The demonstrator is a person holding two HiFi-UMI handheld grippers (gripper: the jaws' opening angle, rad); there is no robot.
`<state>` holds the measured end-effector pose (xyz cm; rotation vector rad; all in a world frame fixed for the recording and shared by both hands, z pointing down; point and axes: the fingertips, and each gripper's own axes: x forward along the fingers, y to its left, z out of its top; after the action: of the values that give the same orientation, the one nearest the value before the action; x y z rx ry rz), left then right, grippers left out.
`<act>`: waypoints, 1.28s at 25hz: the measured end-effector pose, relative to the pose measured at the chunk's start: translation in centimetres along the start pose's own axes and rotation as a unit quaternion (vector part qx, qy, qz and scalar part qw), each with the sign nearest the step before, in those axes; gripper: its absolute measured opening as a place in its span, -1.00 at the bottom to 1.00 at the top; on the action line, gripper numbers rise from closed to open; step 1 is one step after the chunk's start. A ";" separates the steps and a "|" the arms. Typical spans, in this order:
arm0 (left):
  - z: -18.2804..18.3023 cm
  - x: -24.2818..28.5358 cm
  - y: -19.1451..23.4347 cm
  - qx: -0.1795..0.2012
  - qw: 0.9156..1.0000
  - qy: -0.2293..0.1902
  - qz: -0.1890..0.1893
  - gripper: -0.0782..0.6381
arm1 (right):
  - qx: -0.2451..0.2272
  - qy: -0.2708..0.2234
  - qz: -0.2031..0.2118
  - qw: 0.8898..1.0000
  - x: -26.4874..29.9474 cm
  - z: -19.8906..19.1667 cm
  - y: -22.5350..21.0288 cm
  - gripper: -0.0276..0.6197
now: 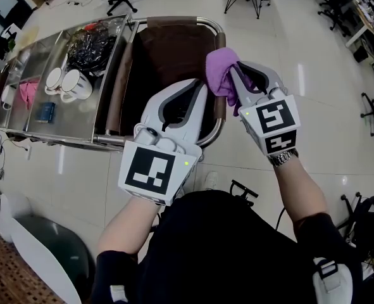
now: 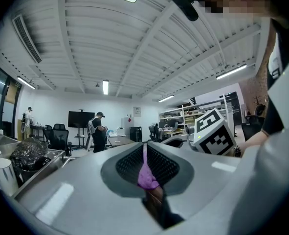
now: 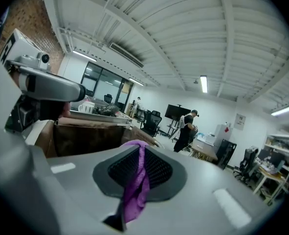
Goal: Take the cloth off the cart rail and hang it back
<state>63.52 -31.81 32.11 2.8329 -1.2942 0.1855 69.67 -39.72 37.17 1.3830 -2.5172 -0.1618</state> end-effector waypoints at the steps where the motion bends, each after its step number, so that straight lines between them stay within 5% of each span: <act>1: -0.2 0.2 -0.1 -0.002 1.000 0.004 -0.003 -0.75 | 0.002 0.003 0.001 1.000 0.1 -0.3 0.1 -0.82; 7: -0.1 1.4 -0.3 0.012 1.000 -0.022 -0.015 -0.66 | 0.003 0.023 0.021 1.000 0.7 -1.7 0.8 -0.82; 16: -1.3 1.6 0.6 -0.014 1.000 0.011 -0.003 -0.66 | -0.016 0.071 0.078 0.994 3.2 -4.7 3.4 -0.78; 21: -2.1 1.6 1.2 -0.015 1.000 0.014 -0.002 -0.66 | -0.013 0.087 0.113 0.990 3.8 -5.9 5.1 -0.42; 32: -1.5 -1.0 1.8 -0.015 1.000 0.000 -0.018 -0.66 | -0.006 0.078 0.078 0.994 2.8 -3.7 5.7 -0.36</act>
<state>61.35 -32.13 33.37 2.8289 -1.2346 0.1647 64.64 -38.93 42.50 1.1397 -2.4758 -0.0370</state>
